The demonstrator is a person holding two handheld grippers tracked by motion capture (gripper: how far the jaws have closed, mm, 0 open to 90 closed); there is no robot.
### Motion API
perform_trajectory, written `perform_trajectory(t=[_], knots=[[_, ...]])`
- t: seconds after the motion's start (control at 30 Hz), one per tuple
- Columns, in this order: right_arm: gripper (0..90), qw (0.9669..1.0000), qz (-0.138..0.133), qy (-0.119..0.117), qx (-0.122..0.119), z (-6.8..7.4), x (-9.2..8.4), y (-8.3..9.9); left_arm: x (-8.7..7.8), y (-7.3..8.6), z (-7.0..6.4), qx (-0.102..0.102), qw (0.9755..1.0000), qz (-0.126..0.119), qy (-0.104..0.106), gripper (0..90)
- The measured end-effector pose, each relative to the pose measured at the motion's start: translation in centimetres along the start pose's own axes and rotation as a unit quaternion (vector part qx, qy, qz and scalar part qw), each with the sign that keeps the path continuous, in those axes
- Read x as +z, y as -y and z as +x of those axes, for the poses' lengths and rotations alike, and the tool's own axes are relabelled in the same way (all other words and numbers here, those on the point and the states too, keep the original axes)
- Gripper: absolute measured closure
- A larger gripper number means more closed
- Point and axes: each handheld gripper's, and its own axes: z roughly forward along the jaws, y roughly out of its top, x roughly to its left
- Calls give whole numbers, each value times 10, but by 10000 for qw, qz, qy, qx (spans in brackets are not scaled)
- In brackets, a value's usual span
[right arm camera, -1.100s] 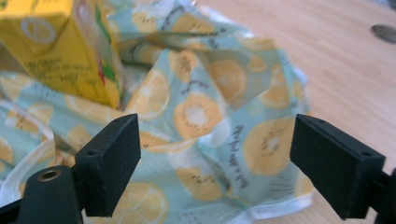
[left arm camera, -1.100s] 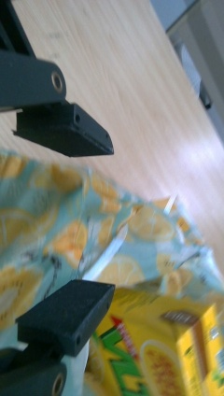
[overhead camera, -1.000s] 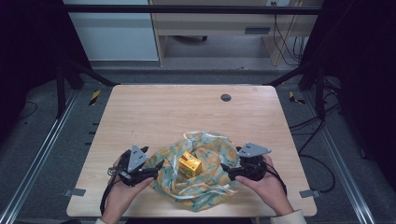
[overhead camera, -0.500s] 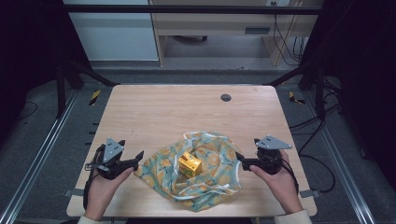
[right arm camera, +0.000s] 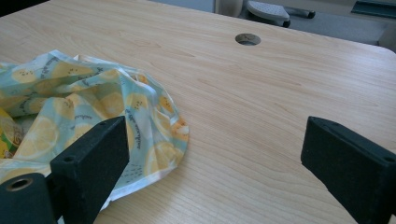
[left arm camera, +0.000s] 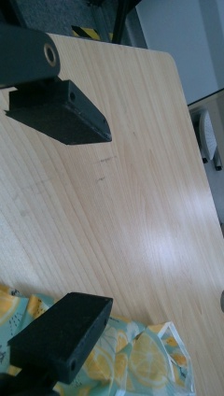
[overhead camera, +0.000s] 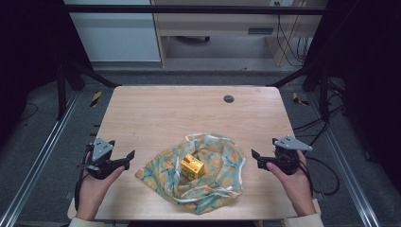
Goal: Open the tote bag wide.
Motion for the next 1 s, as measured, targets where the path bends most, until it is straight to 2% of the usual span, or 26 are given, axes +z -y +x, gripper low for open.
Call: perform_trajectory(t=[0.27,0.43,0.73,1.0], knots=[[69,9999,57,143,47,-10,-4,6,3,6,13,-154,9997,194,-67,137],[64,9997,123,230,27,-16,-4,10,6,10,18,-157,9993,334,-111,125],[52,9989,333,256,185,-26,-2,23,13,18,28,-115,9976,654,-177,119],[49,9979,506,265,296,-33,-1,34,17,25,40,-114,9956,872,-315,113]])
